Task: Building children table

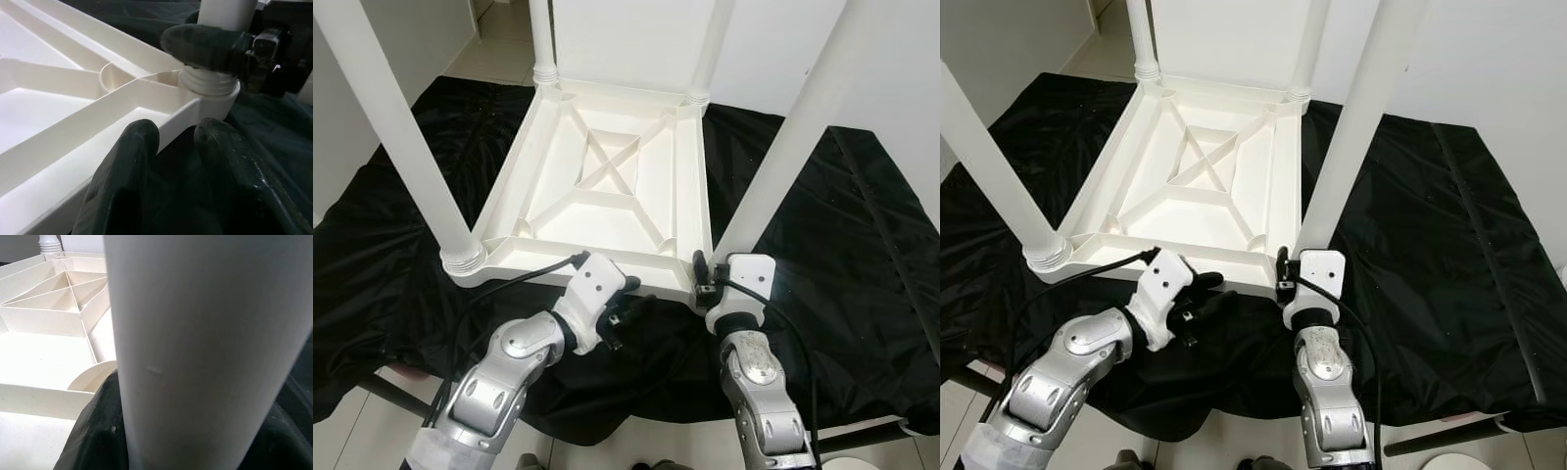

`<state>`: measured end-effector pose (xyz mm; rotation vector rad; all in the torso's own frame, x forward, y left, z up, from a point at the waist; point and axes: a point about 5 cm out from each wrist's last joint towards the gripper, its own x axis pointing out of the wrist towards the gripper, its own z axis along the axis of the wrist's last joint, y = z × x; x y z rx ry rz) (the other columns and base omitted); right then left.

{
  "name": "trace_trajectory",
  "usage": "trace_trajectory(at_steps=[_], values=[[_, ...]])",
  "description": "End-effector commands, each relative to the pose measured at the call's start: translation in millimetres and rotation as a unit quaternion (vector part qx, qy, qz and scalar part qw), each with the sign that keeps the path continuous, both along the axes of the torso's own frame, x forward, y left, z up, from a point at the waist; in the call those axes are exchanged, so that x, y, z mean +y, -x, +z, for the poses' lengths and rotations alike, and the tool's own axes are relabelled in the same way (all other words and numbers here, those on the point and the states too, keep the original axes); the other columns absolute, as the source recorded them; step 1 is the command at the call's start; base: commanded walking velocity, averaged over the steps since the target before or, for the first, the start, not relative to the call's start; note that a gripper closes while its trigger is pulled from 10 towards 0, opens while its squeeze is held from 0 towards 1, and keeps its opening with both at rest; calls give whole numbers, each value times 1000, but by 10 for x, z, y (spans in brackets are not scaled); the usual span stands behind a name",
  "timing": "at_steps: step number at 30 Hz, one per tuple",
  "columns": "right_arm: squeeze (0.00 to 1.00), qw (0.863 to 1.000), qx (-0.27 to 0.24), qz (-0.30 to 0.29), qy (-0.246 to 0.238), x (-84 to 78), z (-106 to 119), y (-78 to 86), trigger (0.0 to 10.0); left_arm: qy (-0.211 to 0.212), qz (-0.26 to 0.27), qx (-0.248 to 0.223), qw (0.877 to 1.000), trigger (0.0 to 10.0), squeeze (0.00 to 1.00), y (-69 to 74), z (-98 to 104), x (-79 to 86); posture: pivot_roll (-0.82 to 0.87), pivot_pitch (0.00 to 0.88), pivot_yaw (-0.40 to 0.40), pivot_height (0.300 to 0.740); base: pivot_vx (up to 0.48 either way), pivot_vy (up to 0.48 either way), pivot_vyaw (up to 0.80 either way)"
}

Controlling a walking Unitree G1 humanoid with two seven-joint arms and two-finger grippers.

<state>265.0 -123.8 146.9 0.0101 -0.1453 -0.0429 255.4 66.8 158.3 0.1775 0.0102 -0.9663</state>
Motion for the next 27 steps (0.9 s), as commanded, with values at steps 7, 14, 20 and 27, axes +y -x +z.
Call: trace_trajectory(at_steps=[7, 14, 20, 27], values=[[1000, 1000, 8, -25, 6, -36, -39, -5, 10000, -12, 7, -4, 1000, 10000, 0, -22, -2, 4, 59, 127, -59, 740, 0, 0, 0], [318, 1000, 1, 24, 0, -83, 15, -37, 10000, -10, 9, -5, 1000, 10000, 0, -46, 6, -19, 54, 124, -73, 740, 0, 0, 0], [0, 988, 2, 152, 33, -93, -18, 33, 10000, -13, 0, -9, 1000, 10000, 0, -41, -2, -60, 52, 123, -70, 740, 0, 0, 0], [0, 962, -3, 255, 98, -280, -19, 9, 10000, 1, 0, -13, 1000, 10000, 0, -92, 71, -60, 52, 112, -71, 740, 0, 0, 0]])
